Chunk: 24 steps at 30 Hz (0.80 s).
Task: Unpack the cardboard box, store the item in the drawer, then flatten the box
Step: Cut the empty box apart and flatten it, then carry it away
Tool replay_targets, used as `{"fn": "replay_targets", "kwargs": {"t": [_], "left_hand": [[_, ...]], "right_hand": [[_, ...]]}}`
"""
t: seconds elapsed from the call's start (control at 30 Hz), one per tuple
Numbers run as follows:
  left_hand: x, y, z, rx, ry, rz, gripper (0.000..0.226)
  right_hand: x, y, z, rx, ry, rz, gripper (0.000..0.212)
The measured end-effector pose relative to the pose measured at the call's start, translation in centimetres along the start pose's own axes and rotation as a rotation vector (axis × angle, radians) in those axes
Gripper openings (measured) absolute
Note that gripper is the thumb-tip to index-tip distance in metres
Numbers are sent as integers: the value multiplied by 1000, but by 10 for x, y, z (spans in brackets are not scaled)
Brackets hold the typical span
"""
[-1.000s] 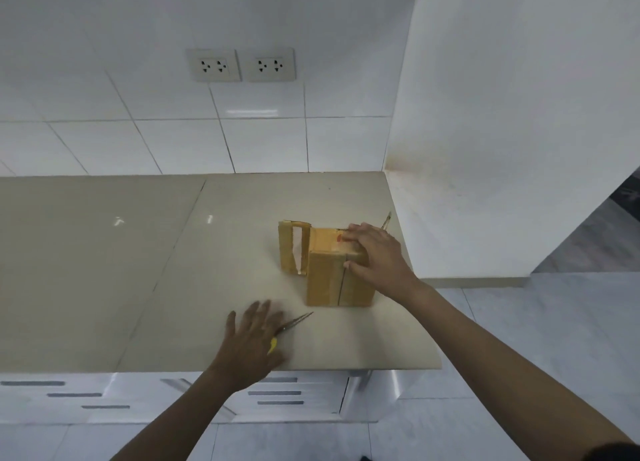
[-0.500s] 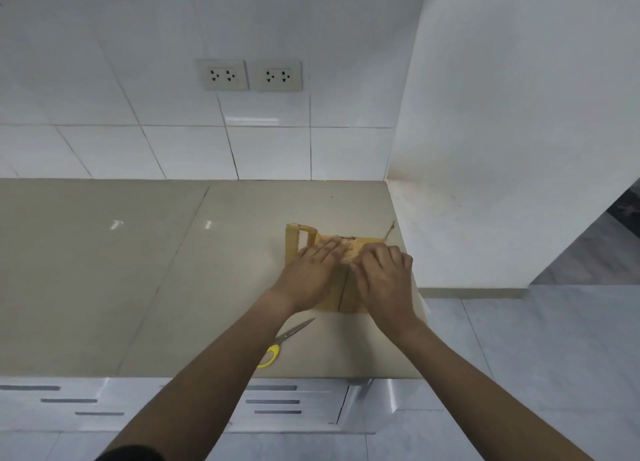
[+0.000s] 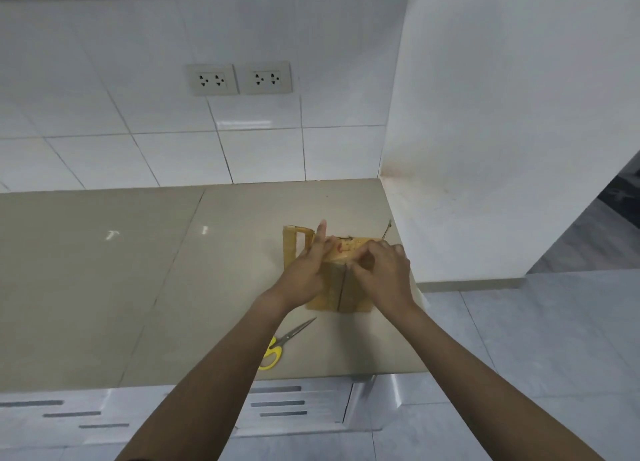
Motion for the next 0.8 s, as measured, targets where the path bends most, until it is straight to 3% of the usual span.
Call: {"fn": "replay_targets", "kwargs": {"t": [0.23,0.4,0.53,0.67,0.8], "left_hand": [[-10,13,-2,78,55,14,58],[-17,6,0,-61,49,-14,73],[-19,-1,2,-199,11,-106,86],[-17,-10,-4,-426,-113,-262,71],[-14,-20,-5,-513,-100,-337,63]], "right_hand": [[25,0,6,69,195,-24,7],[51,-1,-4,-109,252,-28,7],[63,1,-3,-97,326,-41,5],[86,-3,2,-107,409,-1,8],[115,-7,0,-136,419,87,10]]}}
Point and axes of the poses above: each hand's wrist, its own x-axis away from the middle knuckle, its own y-axis out of the back of the hand, z = x × y, the point moved 5 cm from there along -x, towards the middle knuckle, and after that the axes turned 9 degrees about -x, right-handed, at the moved point
